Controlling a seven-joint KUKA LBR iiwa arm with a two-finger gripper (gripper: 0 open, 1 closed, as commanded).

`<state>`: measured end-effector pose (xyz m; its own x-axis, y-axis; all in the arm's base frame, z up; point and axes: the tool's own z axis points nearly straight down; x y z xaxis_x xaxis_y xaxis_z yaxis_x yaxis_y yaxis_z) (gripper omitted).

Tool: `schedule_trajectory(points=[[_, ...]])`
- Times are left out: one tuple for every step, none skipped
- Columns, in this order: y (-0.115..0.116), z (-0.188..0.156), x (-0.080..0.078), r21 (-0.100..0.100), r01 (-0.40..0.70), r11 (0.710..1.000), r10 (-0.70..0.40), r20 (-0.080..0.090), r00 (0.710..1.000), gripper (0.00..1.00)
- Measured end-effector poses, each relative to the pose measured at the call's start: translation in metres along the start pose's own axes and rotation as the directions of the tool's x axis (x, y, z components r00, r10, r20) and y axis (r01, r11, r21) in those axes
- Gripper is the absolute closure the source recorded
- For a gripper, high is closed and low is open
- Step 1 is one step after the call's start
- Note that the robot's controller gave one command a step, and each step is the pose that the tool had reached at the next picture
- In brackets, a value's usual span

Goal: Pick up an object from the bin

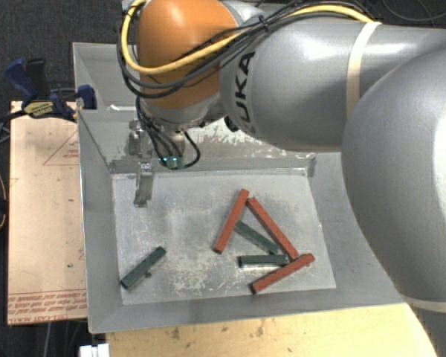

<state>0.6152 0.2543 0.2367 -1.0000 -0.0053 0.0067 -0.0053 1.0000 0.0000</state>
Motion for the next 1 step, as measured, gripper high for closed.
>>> schedule_trajectory(points=[[-0.0015, -0.0054, -0.0017, -0.002, -0.004, 1.000, 0.004, 0.008, 1.000, 0.00]])
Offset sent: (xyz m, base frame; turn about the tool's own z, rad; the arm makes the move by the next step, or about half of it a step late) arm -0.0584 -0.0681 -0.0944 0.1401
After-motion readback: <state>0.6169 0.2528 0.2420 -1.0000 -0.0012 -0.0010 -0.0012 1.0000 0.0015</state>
